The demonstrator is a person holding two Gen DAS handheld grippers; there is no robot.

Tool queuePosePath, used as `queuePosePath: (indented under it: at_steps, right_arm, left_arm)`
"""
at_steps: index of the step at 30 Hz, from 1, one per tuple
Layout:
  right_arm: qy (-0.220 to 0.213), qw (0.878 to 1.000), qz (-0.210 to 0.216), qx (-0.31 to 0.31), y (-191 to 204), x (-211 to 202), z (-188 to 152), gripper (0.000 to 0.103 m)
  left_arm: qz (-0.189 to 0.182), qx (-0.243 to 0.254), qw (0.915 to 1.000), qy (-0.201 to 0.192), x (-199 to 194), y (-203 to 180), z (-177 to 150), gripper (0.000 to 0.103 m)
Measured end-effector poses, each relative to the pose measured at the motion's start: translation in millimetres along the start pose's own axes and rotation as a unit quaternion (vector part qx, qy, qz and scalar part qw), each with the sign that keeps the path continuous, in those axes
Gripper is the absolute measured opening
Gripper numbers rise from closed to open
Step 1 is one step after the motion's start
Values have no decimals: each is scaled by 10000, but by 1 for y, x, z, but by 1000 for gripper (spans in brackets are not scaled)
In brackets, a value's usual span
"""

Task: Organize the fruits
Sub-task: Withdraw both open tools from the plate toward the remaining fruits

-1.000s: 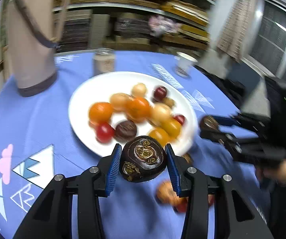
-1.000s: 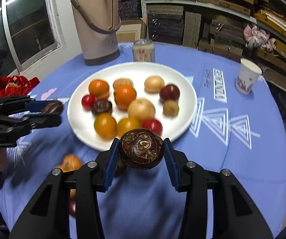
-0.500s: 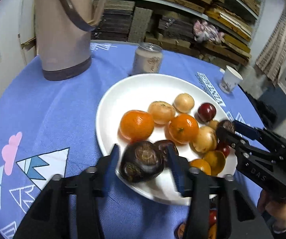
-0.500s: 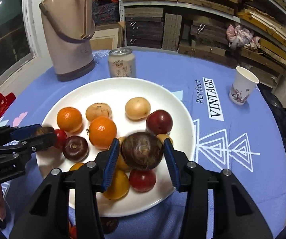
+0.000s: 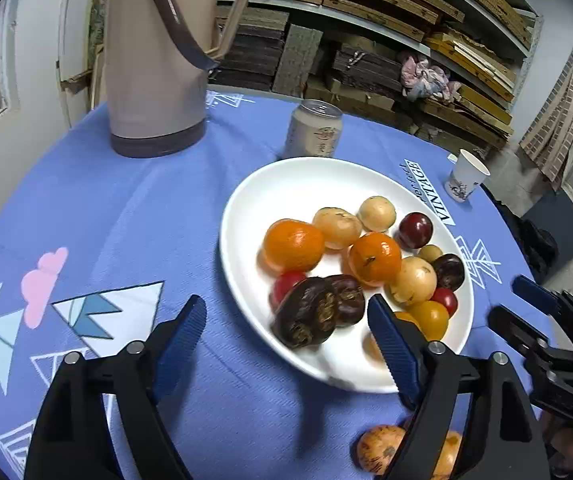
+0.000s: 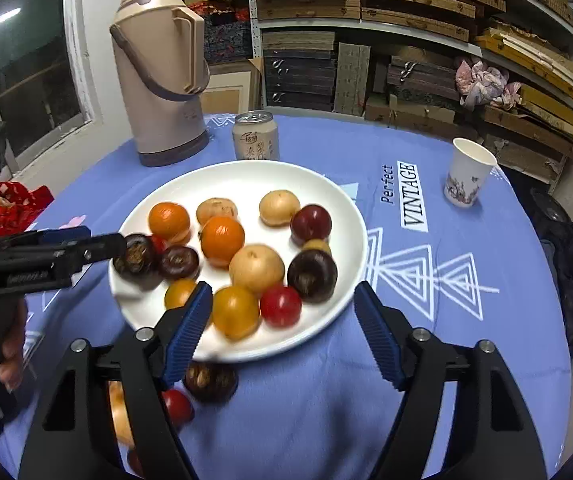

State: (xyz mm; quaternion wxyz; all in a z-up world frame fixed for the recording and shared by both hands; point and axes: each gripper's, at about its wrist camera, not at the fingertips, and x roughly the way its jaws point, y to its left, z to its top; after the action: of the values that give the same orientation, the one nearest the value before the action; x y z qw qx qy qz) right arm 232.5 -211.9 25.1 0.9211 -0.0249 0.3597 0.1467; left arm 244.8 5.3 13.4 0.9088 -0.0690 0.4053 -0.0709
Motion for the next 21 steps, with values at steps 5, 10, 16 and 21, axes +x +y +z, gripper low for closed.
queuePosePath:
  at_steps: [5,10,16,21]
  right_arm:
    - [-58,9999,152,-5,-4,-19,-16,78]
    - [-32,9989,311,-354,6,-31,-33,82]
    - [153,9954,339,-885,19,-32,-46,88]
    - [336,9922,542,-1071,24,-31,-52,88]
  left_arm:
    - [23,4,10000,49,-6,3,-10,84]
    - [45,110,9998,132,-11,6,-21,84]
    - [44,286,9993,230,-11,6,-30,85]
    - [11,555,9979,345,-9,-1,-37,85]
